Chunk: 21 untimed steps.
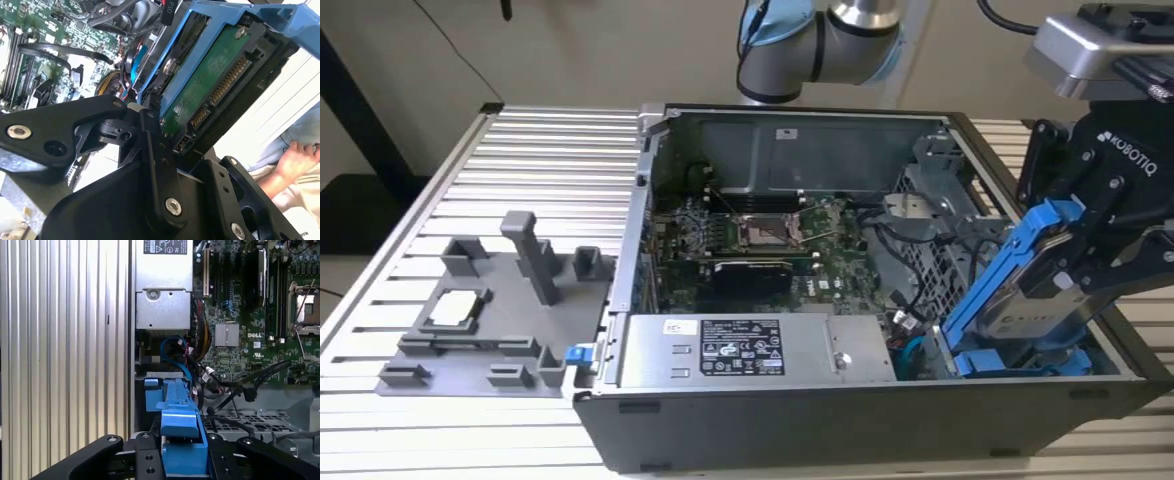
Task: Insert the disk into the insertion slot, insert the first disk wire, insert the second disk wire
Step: 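Insert the disk into the insertion slot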
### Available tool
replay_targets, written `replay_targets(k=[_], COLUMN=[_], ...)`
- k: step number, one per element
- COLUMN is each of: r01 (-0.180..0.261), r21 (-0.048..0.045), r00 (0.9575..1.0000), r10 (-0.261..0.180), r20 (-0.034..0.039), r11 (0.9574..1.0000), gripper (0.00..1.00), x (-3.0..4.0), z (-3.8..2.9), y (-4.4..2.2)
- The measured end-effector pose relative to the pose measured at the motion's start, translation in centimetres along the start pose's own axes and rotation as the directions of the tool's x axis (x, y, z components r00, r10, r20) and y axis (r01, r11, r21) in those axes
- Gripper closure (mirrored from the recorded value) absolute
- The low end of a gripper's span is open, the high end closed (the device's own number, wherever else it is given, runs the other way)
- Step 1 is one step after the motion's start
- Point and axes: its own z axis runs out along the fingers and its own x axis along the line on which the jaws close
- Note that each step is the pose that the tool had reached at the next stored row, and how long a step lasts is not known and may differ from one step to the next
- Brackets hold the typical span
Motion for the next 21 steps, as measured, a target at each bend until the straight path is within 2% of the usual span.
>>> replay_targets(k=[12,21], r01=[0.0,0.001], r21=[-0.0001,0.0], r00=[1.0,1.0], r10=[0.0,-0.001], r20=[0.0069,0.0081], r11=[1.0,1.0], gripper=[0.67,0.67], x=[-0.41,-0.61], z=[1.22,2.81], y=[-0.21,-0.31])
